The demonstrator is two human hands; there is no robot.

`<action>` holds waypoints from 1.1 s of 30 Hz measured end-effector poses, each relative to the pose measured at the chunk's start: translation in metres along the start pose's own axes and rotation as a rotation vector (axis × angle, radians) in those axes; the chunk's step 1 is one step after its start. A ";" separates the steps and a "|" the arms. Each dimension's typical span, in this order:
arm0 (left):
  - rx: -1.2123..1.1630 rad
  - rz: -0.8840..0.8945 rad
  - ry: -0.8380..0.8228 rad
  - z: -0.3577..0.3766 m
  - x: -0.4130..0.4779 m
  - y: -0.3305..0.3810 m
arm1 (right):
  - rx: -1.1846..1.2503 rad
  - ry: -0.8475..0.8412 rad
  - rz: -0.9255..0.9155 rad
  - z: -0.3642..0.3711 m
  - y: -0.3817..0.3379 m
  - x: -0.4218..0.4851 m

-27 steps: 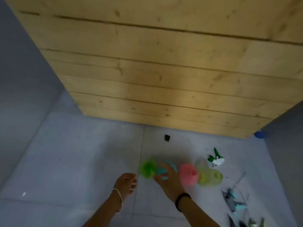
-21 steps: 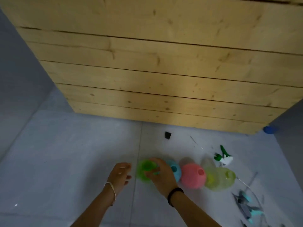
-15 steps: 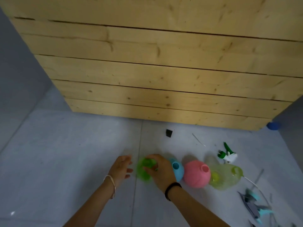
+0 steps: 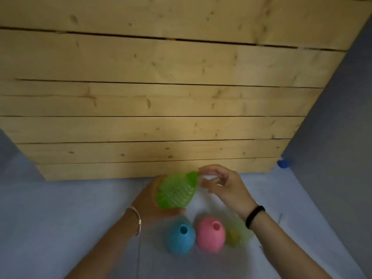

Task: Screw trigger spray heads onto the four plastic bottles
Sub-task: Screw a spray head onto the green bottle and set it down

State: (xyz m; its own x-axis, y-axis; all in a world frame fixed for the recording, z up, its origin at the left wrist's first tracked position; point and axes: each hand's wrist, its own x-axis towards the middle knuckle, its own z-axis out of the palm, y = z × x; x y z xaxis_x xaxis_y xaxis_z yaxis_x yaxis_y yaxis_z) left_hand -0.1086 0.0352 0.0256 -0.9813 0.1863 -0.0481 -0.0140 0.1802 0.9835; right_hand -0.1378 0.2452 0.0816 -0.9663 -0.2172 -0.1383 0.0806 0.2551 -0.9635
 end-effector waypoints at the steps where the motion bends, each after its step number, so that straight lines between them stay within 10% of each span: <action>1: 0.012 -0.003 0.010 0.005 0.013 0.001 | -0.003 0.078 0.016 -0.021 0.006 0.003; 6: 0.080 -0.030 -0.025 0.030 0.067 -0.021 | -0.120 0.483 0.350 -0.105 0.095 0.007; 13: 0.068 -0.041 -0.070 0.077 0.111 -0.061 | 0.261 0.472 0.842 -0.121 0.209 0.019; 33: 0.014 -0.073 -0.056 0.090 0.126 -0.090 | 0.109 0.445 0.801 -0.095 0.243 0.074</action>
State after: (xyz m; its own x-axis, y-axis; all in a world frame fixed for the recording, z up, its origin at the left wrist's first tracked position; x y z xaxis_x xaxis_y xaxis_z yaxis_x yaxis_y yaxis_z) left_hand -0.2132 0.1296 -0.0844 -0.9654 0.2260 -0.1299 -0.0823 0.2083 0.9746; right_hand -0.2135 0.3809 -0.1411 -0.6151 0.3738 -0.6941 0.7667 0.0783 -0.6372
